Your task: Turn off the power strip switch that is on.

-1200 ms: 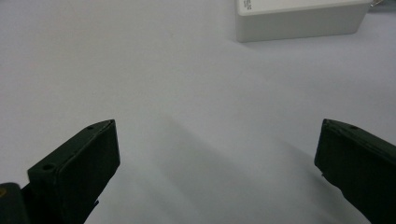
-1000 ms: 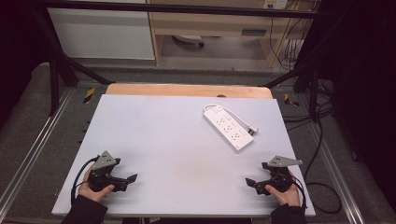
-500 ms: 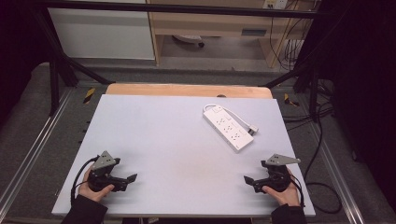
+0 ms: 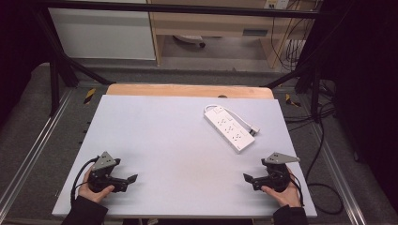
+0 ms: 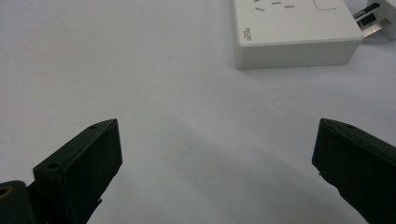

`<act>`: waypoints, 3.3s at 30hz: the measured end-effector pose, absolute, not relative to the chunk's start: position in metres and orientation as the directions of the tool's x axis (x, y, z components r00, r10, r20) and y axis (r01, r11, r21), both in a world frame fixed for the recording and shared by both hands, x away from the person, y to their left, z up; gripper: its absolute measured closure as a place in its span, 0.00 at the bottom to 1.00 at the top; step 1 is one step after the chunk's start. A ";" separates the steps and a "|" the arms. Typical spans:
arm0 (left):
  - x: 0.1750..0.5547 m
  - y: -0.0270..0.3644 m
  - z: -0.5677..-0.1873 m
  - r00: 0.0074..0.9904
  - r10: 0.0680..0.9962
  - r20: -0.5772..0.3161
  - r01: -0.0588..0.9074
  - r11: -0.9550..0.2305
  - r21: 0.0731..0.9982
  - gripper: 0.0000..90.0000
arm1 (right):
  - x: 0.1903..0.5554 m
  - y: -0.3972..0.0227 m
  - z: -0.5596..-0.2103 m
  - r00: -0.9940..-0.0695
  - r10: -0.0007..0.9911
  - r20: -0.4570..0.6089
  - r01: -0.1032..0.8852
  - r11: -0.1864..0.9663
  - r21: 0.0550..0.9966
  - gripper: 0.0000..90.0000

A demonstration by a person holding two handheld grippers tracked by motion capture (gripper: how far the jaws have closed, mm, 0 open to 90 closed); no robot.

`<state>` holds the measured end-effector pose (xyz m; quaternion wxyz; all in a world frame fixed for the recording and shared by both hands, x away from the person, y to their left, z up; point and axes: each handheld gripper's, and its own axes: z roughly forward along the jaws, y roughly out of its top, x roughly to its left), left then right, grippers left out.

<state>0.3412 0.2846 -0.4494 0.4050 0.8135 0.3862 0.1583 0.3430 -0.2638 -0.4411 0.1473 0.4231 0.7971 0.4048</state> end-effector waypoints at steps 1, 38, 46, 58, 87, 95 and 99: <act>0.341 0.285 -0.449 0.652 0.756 -0.056 0.500 -0.373 0.781 0.05 | 0.344 -0.263 -0.440 -0.601 0.793 0.102 0.549 0.317 0.774 0.04; 0.341 0.286 -0.448 0.645 0.762 -0.051 0.498 -0.369 0.785 0.05 | 0.374 -0.237 -0.412 -0.602 0.794 0.085 0.512 0.302 0.804 0.62; 0.341 0.286 -0.448 0.645 0.762 -0.049 0.497 -0.370 0.785 0.05 | 0.380 -0.236 -0.414 -0.597 0.798 0.079 0.511 0.303 0.804 0.71; 0.341 0.285 -0.448 0.645 0.763 -0.048 0.497 -0.370 0.785 0.05 | 0.391 -0.232 -0.409 -0.585 0.807 0.079 0.513 0.293 0.807 0.89; 0.341 0.286 -0.448 0.644 0.763 -0.047 0.497 -0.371 0.784 0.05 | 0.429 -0.223 -0.400 -0.559 0.825 0.081 0.502 0.259 0.825 1.00; 0.341 0.286 -0.448 0.643 0.764 -0.046 0.497 -0.371 0.784 0.05 | 0.438 -0.220 -0.399 -0.554 0.827 0.092 0.507 0.248 0.825 1.00; 0.341 0.286 -0.448 0.643 0.764 -0.045 0.497 -0.372 0.784 0.05 | 0.445 -0.219 -0.399 -0.551 0.830 0.089 0.507 0.248 0.826 1.00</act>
